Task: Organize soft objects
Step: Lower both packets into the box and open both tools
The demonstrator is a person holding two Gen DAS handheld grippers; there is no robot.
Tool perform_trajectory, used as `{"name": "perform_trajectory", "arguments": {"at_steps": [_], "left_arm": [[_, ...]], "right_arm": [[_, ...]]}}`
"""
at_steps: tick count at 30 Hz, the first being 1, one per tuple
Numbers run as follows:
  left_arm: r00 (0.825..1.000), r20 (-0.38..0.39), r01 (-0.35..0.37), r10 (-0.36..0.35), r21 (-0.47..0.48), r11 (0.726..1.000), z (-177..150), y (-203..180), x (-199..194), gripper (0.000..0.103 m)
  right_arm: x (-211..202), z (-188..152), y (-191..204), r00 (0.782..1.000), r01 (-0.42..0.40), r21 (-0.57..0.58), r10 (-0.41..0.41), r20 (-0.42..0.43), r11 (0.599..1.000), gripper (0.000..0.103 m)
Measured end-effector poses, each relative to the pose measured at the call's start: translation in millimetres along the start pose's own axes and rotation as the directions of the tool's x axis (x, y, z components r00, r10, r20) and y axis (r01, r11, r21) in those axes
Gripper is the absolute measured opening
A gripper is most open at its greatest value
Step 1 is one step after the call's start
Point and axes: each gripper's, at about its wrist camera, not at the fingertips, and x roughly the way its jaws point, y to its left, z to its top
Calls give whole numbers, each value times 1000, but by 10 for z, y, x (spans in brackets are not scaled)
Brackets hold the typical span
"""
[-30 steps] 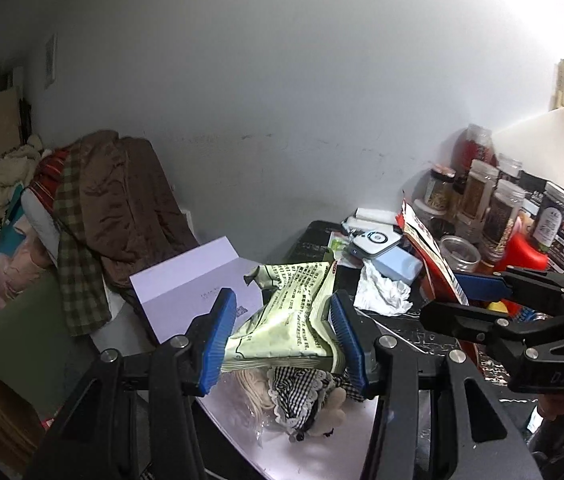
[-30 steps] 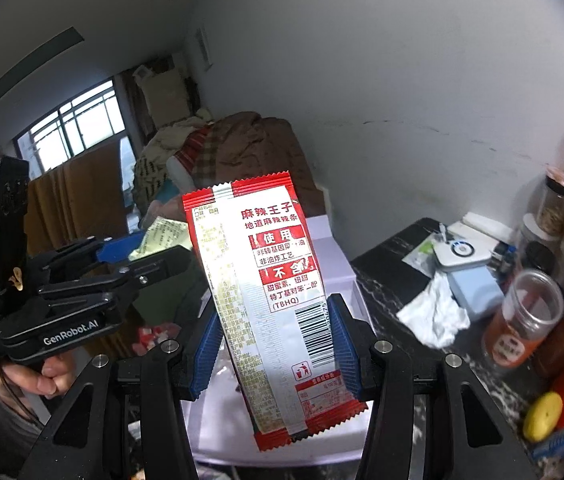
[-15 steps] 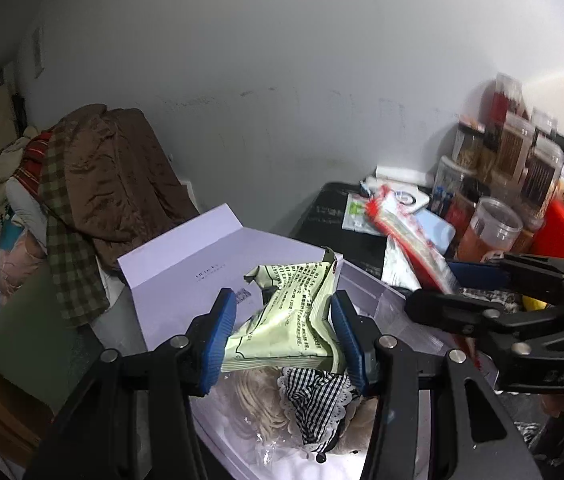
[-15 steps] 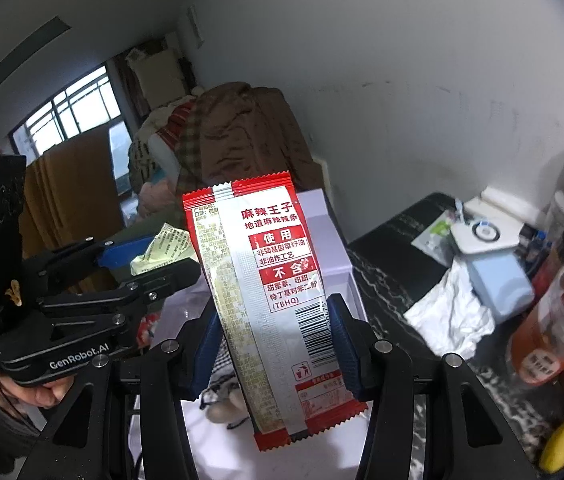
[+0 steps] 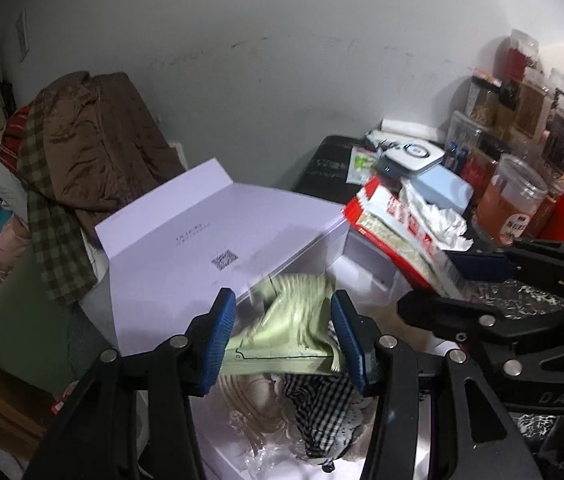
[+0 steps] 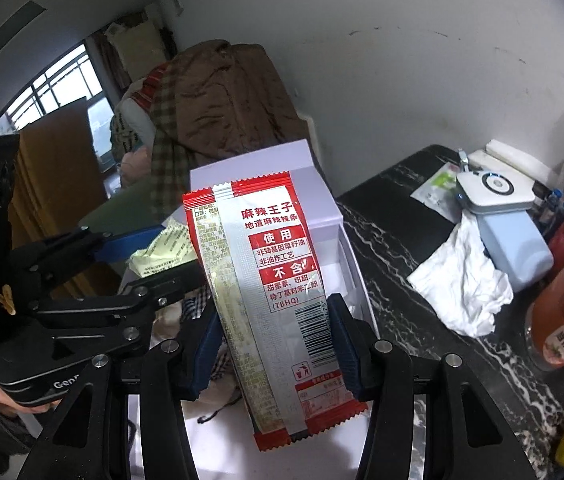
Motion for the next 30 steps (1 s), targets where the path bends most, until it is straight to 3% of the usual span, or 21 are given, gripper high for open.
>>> {"name": "perform_trajectory", "arguments": {"at_steps": [11,17,30], "left_arm": [[994,-104,-30,29,-17,999,-16,-20,286,50],[994,-93,-65,64,-11,998,8,-46,233,59],[996,-40,-79,79,-6,997,77,-113,-66,60]], "right_arm": [[174,-38,-115,998,35,38,-33,-56,999,51],[226,-53,-187,996,49,64,-44,-82,997,51],[38,-66,-171,996,61,88,-55,-64,994,60]]}}
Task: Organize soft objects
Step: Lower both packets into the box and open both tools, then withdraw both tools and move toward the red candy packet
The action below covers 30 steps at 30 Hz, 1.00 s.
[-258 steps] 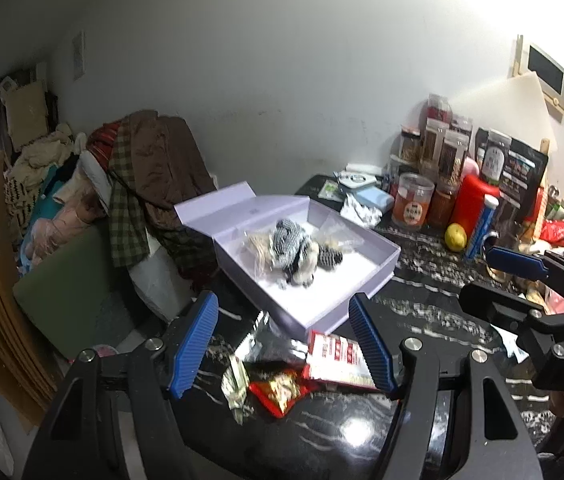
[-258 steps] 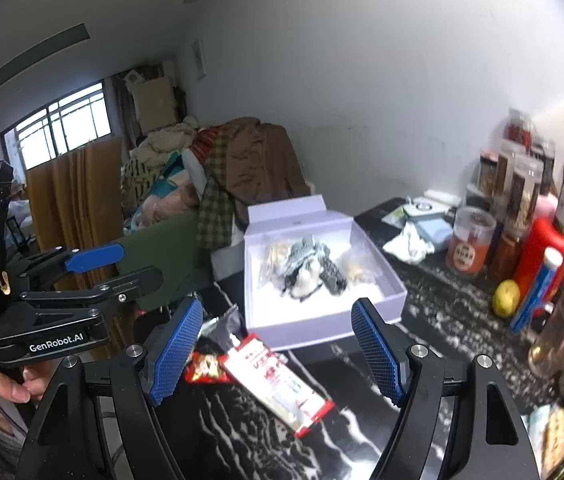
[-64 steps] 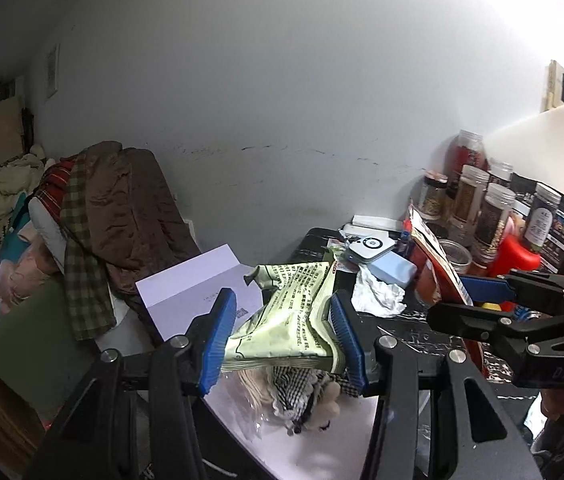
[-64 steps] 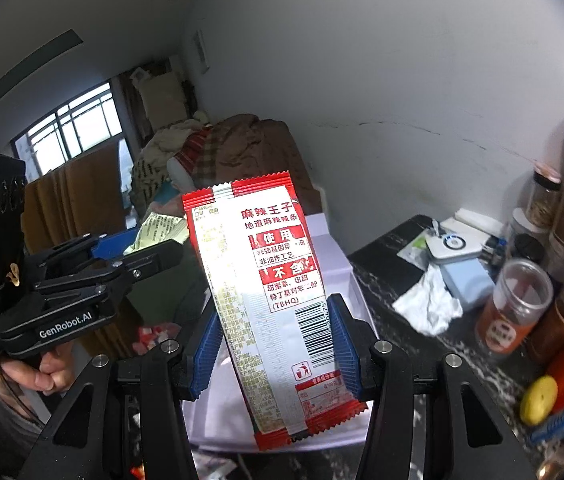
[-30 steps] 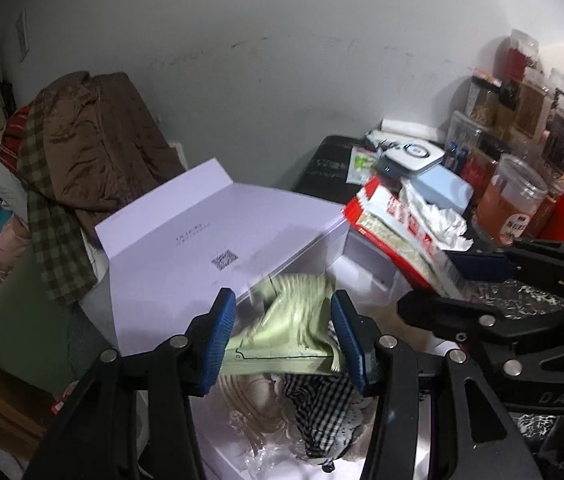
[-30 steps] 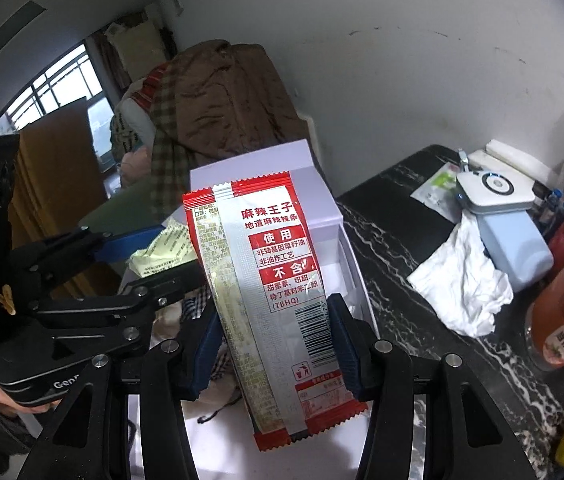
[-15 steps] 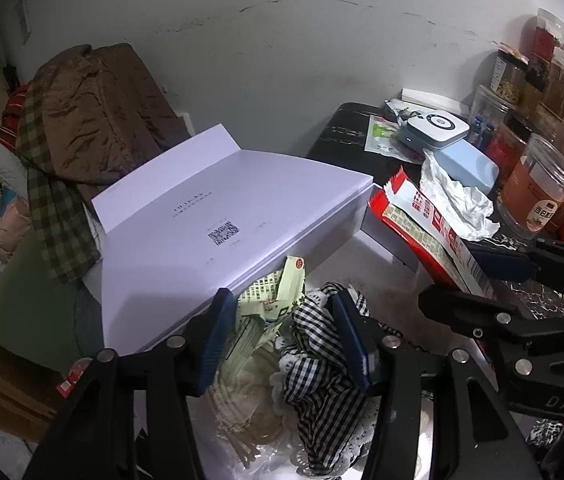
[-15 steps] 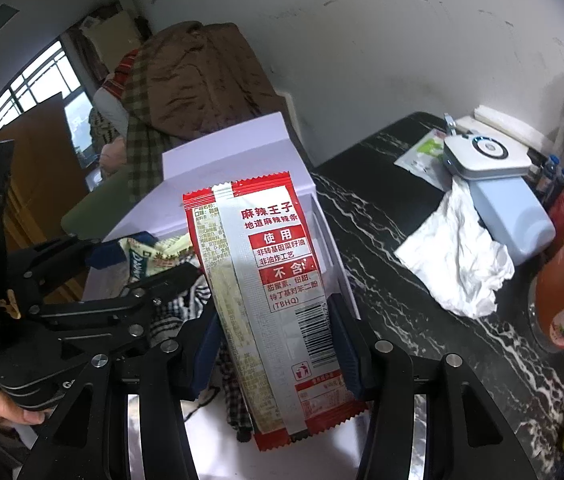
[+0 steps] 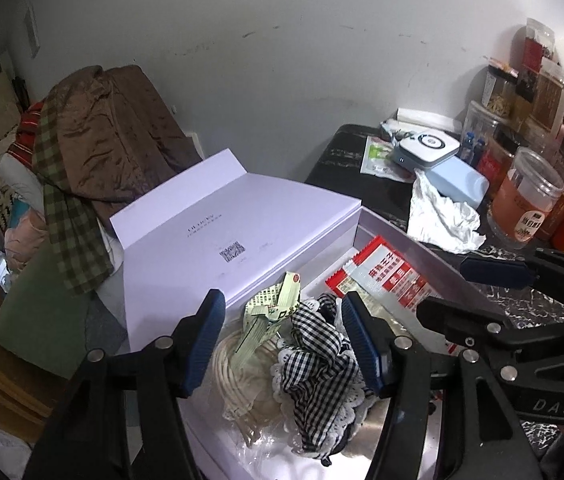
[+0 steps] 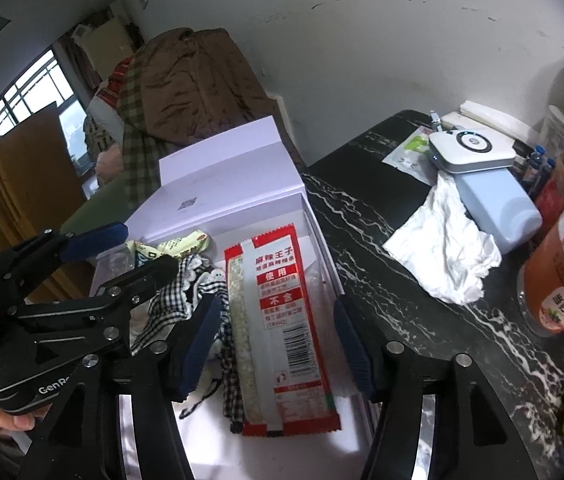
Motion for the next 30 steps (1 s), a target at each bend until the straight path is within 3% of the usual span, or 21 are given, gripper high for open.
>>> {"name": "perform_trajectory", "arguments": {"at_steps": [15,26,28,30], "left_arm": [[990,139,13,-12,-10,1000,115,-5,-764,60],[957,291,1,7,-26,1000,67,47,-1565,60],[951,309,-4,14,-32,999,32,60,-1680,61],[945,326,-12,25,-41,999,-9,72,-1794,71]], "right_arm": [[-718,46,296,992,64,-65,-57,110,996,60],[-1439,-12,650,969,98,-119,-67,239,988,60],[-1562,-45,726,963,102,-130,-65,263,986,64],[-1684,-96,797,956,106,-136,-63,287,985,67]]}}
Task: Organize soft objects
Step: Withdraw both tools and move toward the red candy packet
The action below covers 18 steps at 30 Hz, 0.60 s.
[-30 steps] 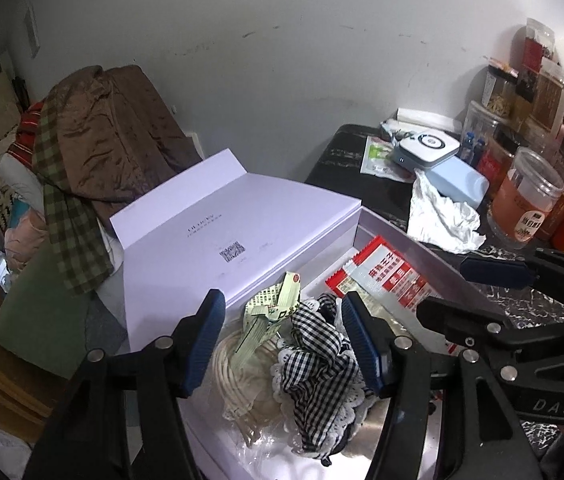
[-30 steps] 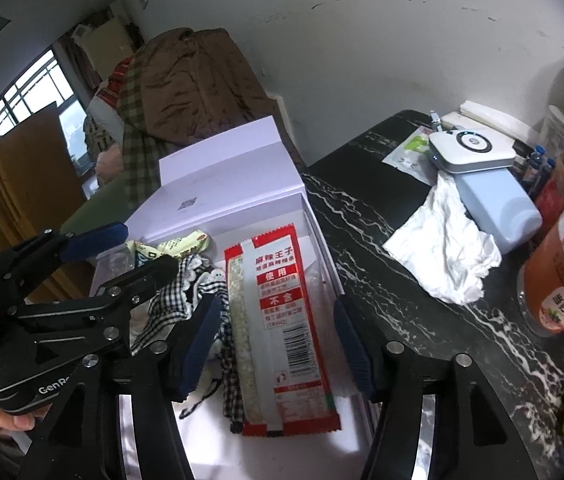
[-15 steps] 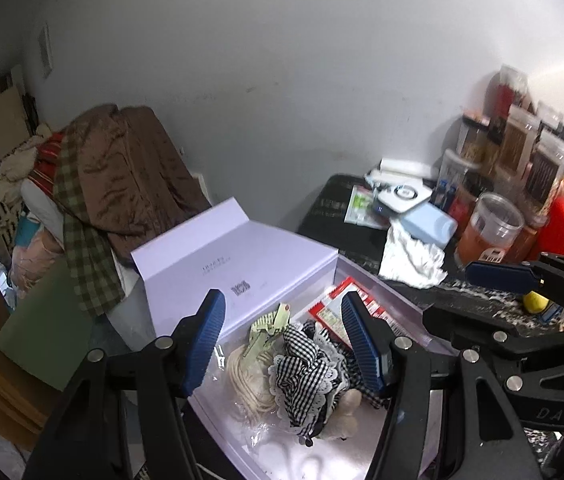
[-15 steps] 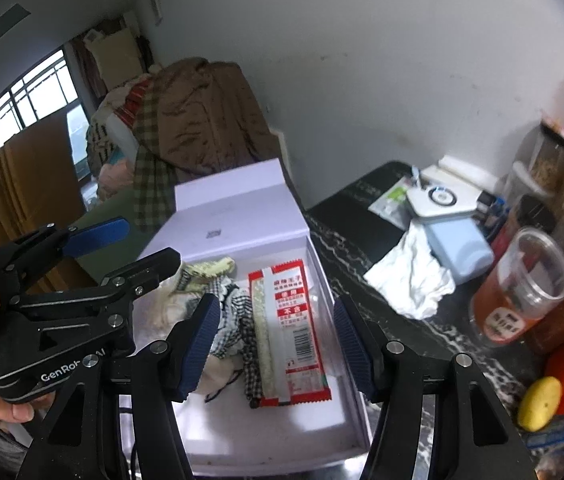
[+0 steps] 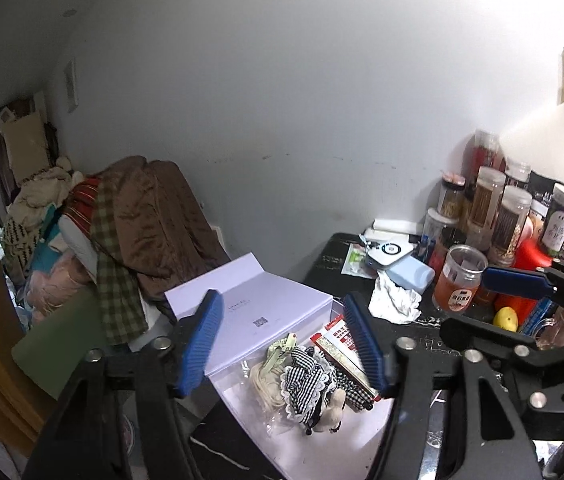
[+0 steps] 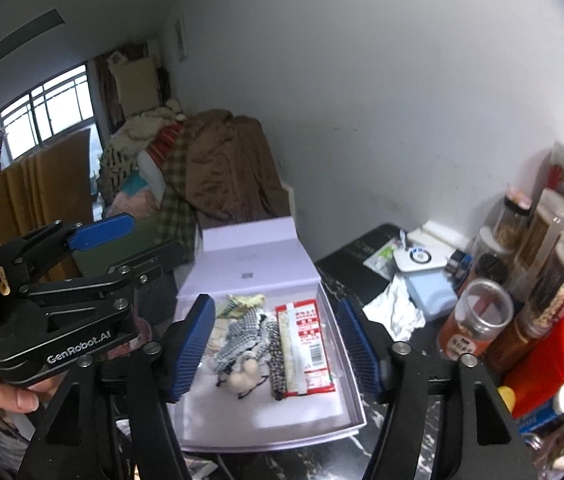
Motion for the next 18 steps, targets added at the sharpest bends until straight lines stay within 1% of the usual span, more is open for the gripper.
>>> {"name": "perform_trajectory", "arguments": {"at_steps": [1,2,4,7,9,12,14,15,18], "left_arm": [[1000,18,-12,12,-4,1000,-7,12,-79,80],[999,34,-22,22,-4,1000,-14,22,-139,83],[997,62,-40,40,2,999,-25,32,-265,83],[997,73,-39,39,0,999,-33,49,-430,83],[996,83,-37,37,-3,999,-39,51,-522,83],[994,102,-41,41,1,999,-60,36,-676,85],[993,111,-45,44,6,999,-84,22,-773,96],[992,116,-47,46,7,999,-91,15,-805,97],[990,136,-51,48,18,999,-147,-18,-943,98]], "right_arm": [[-63,-6,30,1000,1,-3,-1,13,1000,67],[-140,-14,67,1000,2,-5,-1,28,1000,68],[-246,-31,121,999,3,-8,-3,48,1000,70],[-378,-49,178,998,2,-14,-1,70,1000,72],[-476,-68,222,996,4,-20,-2,86,1000,76],[-614,-105,279,993,0,-27,3,114,1000,81],[-699,-132,312,992,1,-28,3,127,1000,84],[-748,-154,328,991,4,-24,-1,136,1000,85],[-848,-220,370,989,10,-13,-8,149,1000,85]]}}
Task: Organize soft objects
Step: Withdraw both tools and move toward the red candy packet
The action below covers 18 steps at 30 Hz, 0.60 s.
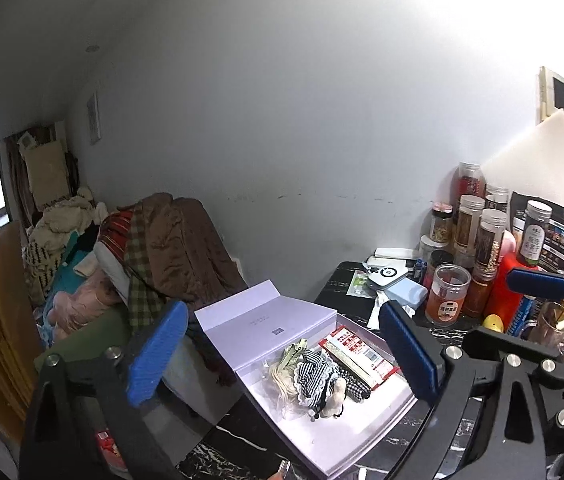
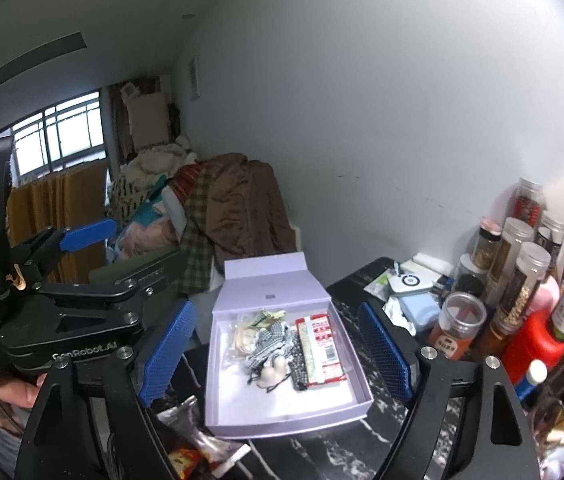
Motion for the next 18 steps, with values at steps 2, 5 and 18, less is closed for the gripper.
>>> {"name": "perform_trajectory", "arguments": {"at_steps": [2,5,18], "left_arm": [[1000,-1,4,-4,5,1000,-38,-15,-80,98],[1000,-14,19,-19,13,1000,-99,-43,-163,98],[993,-70,101,-100,12,995,-471,-107,-398,98]], "right_arm": [[-66,-46,31,1000,0,3,0,5,1000,85],[-161,-111,58,1000,3,11,-3,10,1000,85],[-380,-492,141,1000,2,42,-1,-16,999,86]]}}
